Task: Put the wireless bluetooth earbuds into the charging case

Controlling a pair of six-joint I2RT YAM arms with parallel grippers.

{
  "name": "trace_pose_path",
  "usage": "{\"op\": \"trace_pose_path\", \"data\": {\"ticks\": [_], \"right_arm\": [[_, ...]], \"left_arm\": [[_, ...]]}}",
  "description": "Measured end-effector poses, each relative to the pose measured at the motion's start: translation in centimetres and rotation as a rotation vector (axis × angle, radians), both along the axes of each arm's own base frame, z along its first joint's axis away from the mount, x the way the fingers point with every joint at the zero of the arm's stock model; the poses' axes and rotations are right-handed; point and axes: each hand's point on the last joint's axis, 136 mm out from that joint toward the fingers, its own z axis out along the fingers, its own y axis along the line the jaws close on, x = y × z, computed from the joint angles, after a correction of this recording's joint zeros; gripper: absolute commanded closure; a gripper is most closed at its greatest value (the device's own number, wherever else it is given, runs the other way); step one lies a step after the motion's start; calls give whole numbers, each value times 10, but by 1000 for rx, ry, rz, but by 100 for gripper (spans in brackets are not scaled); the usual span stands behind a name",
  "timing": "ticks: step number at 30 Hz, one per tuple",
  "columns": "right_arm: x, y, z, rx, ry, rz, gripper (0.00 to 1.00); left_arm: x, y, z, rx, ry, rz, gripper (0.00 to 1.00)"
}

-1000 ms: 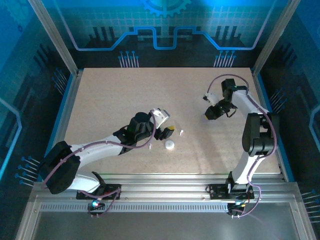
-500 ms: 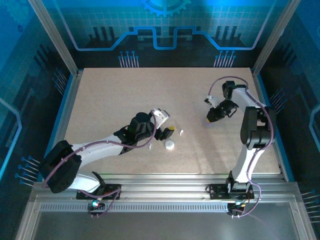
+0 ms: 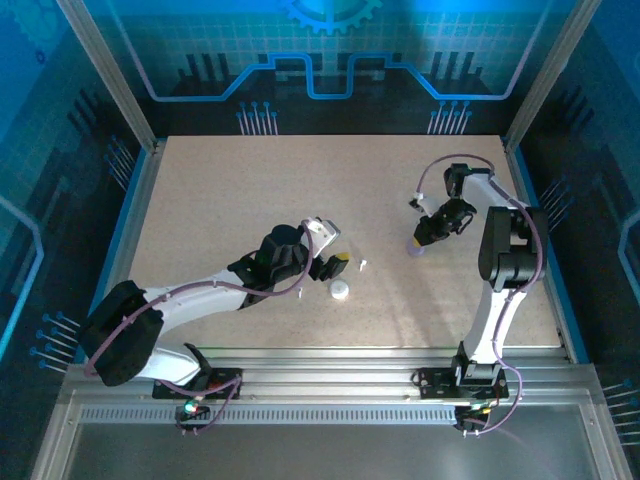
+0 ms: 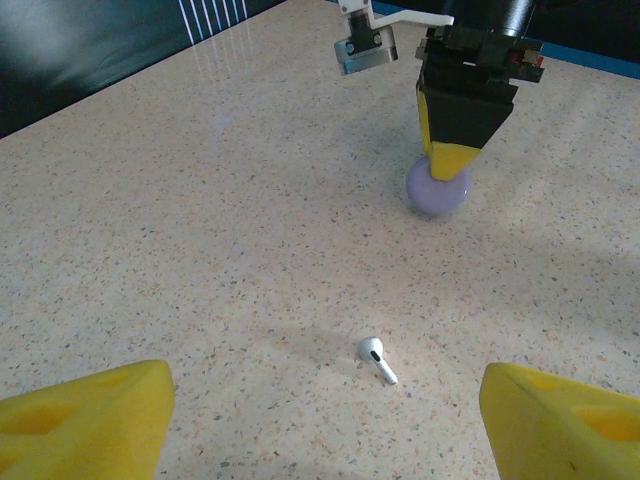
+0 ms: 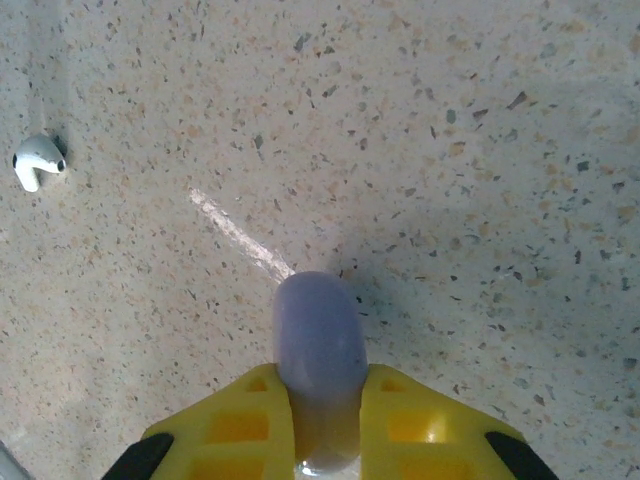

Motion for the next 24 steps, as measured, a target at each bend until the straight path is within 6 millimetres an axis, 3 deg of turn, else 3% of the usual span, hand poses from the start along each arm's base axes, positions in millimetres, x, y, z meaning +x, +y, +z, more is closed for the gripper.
{"op": "trace_pose_path", "data": {"ticks": [6, 17, 24], "right_arm": [[2, -5, -6, -10, 17, -7, 82], [7, -16, -9, -27, 19, -37, 65], [15, -22, -9, -49, 3, -50, 62]], "left_arm": [[0, 0, 0, 0, 0, 0, 19], [1, 1, 0, 2, -2, 7, 20], [1, 1, 0, 2, -2, 8, 20]]}}
